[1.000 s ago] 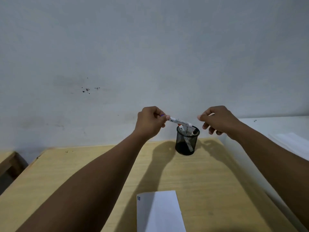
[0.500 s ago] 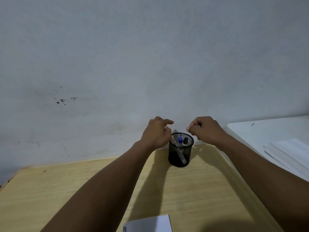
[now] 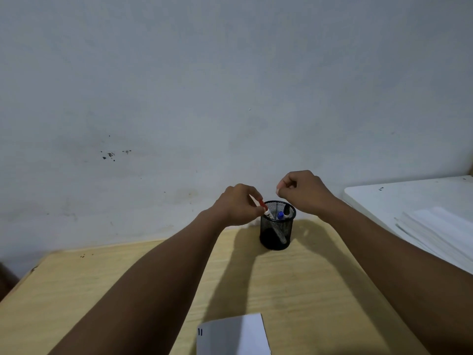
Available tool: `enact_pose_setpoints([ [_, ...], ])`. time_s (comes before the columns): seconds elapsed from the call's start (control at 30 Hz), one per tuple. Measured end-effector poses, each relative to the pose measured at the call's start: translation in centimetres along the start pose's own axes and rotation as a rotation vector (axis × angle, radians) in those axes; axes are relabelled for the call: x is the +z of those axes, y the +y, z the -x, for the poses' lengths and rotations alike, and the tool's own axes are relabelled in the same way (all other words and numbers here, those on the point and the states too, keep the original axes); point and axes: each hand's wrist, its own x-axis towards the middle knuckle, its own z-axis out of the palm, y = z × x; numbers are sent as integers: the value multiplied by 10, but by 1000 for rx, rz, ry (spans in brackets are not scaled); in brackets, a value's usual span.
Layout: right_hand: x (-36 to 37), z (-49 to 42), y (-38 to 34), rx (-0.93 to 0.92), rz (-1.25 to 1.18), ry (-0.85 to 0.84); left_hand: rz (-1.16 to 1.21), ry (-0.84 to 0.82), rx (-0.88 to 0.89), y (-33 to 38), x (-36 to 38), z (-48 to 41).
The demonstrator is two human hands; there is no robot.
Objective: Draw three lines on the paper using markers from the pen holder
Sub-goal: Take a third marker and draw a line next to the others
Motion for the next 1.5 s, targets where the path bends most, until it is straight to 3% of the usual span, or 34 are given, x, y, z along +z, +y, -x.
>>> enact_pose_setpoints([
  [0.3, -11, 15, -12, -29, 26, 1, -64, 227, 61, 20, 15, 6],
  [0.53, 1, 24, -43, -96, -69, -136, 304, 384, -7, 22, -62, 50],
  [0.7, 24, 46, -77, -145, -237, -360, 776, 332, -134, -4, -103, 96],
  [1.03, 78, 84, -86, 167, -840, -565, 1078, 227, -266, -68, -86, 162],
  [1.17, 101, 98, -72, 347, -1192, -556, 1124, 218, -300, -83, -67, 181],
  [1.37, 140, 117, -58, 462, -1050, -468, 1108, 146, -312, -87, -38, 200],
  [1.5, 135, 116, -55, 381, -1067, -545, 1098, 172, -335, -94, -34, 204],
])
